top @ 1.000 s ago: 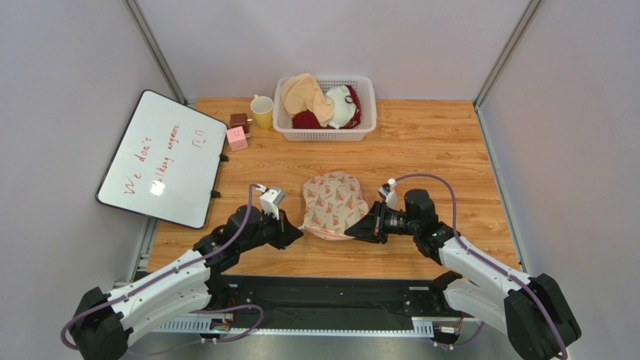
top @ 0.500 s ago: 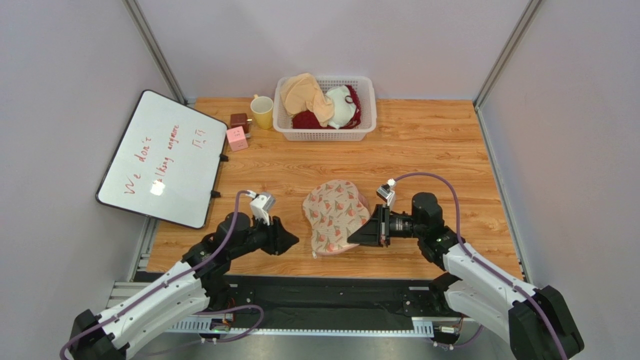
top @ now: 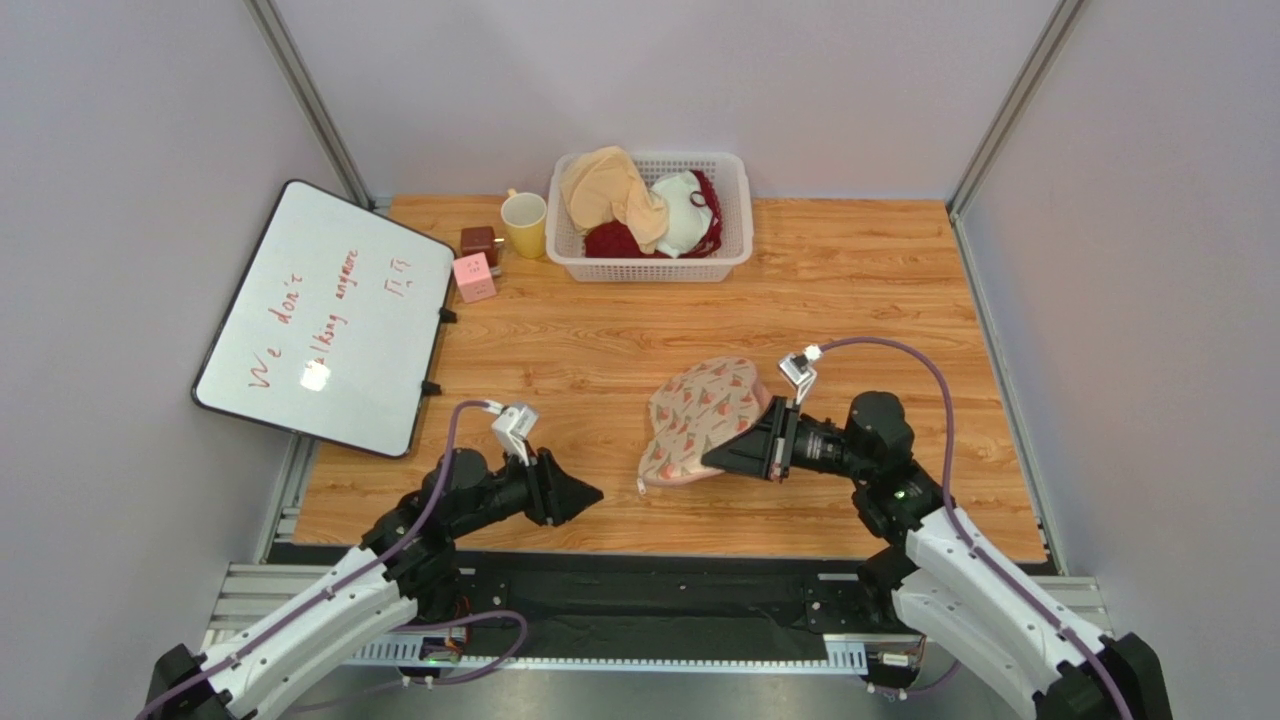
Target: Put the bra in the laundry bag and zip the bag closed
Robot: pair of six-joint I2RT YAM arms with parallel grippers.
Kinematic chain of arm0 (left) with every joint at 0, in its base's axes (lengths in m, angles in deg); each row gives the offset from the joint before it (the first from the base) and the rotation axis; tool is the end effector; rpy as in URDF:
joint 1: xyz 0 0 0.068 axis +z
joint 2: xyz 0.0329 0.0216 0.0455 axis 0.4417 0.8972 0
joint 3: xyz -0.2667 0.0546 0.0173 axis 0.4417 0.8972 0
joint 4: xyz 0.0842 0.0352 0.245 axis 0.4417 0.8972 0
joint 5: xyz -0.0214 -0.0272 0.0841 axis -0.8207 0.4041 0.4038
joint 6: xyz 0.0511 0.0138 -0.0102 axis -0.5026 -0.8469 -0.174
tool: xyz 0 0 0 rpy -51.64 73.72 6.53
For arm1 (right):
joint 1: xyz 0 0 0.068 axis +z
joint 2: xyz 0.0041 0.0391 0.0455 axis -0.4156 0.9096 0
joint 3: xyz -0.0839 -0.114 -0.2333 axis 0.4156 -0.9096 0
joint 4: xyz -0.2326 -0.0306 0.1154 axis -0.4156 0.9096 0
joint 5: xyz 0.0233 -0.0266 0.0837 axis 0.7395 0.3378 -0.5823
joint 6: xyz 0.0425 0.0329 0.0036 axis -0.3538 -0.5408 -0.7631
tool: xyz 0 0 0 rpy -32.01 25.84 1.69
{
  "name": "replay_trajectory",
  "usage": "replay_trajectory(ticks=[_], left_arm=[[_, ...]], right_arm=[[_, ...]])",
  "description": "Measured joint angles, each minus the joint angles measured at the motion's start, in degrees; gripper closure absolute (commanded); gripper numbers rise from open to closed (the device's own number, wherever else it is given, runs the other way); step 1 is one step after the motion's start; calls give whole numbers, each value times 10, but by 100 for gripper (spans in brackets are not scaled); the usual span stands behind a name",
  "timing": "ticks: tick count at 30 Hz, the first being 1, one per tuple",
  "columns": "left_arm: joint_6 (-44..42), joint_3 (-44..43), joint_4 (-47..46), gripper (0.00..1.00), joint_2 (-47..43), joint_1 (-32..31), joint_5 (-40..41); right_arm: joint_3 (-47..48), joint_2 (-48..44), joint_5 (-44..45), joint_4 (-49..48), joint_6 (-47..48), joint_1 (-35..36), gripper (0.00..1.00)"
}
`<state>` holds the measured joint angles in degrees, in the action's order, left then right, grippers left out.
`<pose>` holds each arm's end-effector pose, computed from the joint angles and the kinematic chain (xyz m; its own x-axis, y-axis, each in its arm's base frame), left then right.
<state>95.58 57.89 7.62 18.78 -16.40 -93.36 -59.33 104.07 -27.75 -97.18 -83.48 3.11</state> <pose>0.0909 -0.0955 0.1791 -0.7303 -0.2209 -0.6465 0.4543 0.5497 -0.7010 0.1360 0.1011 0.2237 -0.9261 0.1801 -0.3316 -0.2942 0.2057 0.9334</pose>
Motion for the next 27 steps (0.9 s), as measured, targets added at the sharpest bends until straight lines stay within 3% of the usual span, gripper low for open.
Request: replay_trajectory(ticks=[4, 11, 19, 22, 27], left_arm=[[50, 61, -54, 47, 3, 0, -17], [85, 66, -119, 52, 4, 0, -37], [97, 66, -144, 54, 0, 0, -49], [97, 66, -145, 55, 0, 0, -51], [101, 66, -145, 58, 0, 0, -53]], right_arm=[[44, -55, 88, 61, 36, -2, 100], [56, -115, 226, 145, 60, -66, 100], [-20, -61, 264, 115, 33, -234, 100], [-35, -50, 319, 89, 16, -246, 100], [-89, 12, 452, -35, -29, -223, 100]])
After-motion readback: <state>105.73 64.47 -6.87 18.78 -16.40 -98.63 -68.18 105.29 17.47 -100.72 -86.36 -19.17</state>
